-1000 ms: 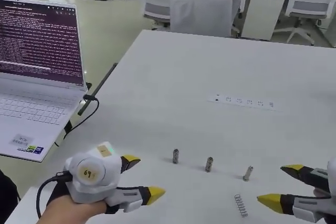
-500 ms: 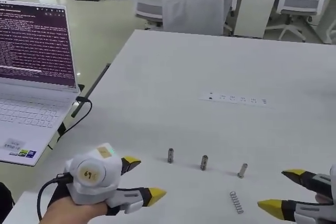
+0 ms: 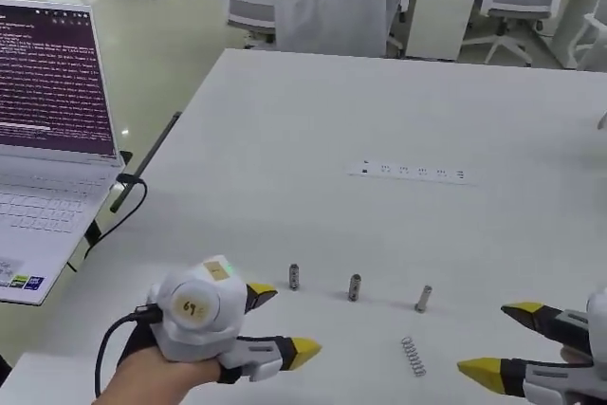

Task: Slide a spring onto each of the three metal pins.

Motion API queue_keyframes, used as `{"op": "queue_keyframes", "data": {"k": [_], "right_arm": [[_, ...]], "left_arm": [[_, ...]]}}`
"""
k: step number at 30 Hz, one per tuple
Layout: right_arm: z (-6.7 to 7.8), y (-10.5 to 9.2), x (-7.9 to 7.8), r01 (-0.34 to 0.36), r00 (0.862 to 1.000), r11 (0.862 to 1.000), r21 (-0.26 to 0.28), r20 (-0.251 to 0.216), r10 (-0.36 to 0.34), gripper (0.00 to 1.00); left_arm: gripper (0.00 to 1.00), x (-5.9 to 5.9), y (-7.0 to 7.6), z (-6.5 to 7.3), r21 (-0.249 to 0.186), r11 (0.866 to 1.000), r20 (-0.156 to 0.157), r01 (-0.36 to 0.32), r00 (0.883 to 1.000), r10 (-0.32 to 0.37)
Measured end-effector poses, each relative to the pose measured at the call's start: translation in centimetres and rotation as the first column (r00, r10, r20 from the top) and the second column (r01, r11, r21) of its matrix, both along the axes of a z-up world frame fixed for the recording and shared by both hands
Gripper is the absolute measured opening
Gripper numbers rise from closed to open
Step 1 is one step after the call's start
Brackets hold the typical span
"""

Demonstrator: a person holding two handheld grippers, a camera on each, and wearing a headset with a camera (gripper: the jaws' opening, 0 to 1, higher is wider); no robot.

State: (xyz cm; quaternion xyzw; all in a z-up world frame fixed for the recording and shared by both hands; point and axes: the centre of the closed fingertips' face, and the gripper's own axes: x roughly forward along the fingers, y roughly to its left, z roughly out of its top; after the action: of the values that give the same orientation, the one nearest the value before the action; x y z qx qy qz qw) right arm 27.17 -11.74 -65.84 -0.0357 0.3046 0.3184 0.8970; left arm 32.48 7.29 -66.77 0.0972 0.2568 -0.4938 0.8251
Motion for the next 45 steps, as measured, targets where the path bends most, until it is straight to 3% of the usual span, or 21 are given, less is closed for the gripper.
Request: {"op": "queue_keyframes", "data": {"k": [13, 21, 30, 37, 45], "right_arm": [[0.3, -0.8, -0.7, 0.023, 1.000, 1.000, 0.000, 0.004, -0.023, 0.67], [0.3, -1.1, -1.4, 0.033, 0.999, 0.999, -0.003, 0.001, -0.033, 0.67], [0.3, -1.6, -2.2, 0.042, 0.999, 0.999, -0.010, -0.008, -0.042, 0.66], [0.3, -1.8, -2.6, 0.049, 0.999, 0.999, -0.010, -0.011, -0.049, 0.66], [0.3, -1.9, -2.8, 0.047, 0.999, 0.999, -0.014, -0.017, -0.047, 0.65]], "left_arm": [[0.48, -0.7, -5.0, -1.1, -0.014, 0.996, -0.025, 0.092, 0.995, -0.093], [0.48, -2.1, -8.8, -3.4, -0.009, 0.987, -0.075, 0.161, 0.984, -0.161], [0.46, -3.7, -11.0, -6.2, 0.029, 0.973, -0.119, 0.228, 0.967, -0.224], [0.45, -3.3, -12.0, -7.8, 0.020, 0.985, -0.171, 0.172, 0.971, -0.166], [0.45, -2.7, -13.2, -9.1, 0.032, 0.993, -0.184, 0.111, 0.978, -0.103]]}}
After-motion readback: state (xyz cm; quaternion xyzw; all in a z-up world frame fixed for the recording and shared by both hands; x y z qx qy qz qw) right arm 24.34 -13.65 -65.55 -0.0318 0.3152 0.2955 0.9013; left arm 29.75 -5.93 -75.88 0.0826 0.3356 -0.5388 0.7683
